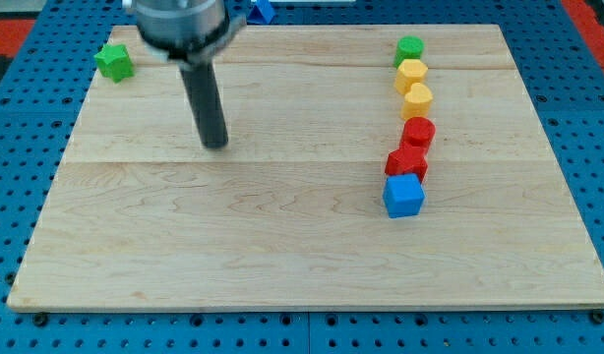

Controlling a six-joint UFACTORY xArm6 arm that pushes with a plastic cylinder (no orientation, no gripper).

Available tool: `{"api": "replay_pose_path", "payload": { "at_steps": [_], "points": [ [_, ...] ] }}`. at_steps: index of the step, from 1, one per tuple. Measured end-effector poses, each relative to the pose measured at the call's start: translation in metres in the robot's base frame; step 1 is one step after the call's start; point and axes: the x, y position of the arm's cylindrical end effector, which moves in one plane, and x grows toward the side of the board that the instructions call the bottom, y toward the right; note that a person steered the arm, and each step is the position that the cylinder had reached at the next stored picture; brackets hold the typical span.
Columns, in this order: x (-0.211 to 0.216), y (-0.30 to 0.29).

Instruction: Move the green star below the cube

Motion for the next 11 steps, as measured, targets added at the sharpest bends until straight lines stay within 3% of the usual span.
{"api": "replay_pose_path", "payload": {
  "at_steps": [2, 3, 4, 6, 7, 8, 9, 11],
  "points": [
    [-0.173, -0.064],
    [-0.188, -0.118],
    [-0.14, -0.164],
    [-0.081, -0.037],
    [-0.144, -0.064],
    [-0.156, -0.138],
    [-0.094, -0.137],
    [-0.026, -0.11]
  ]
}}
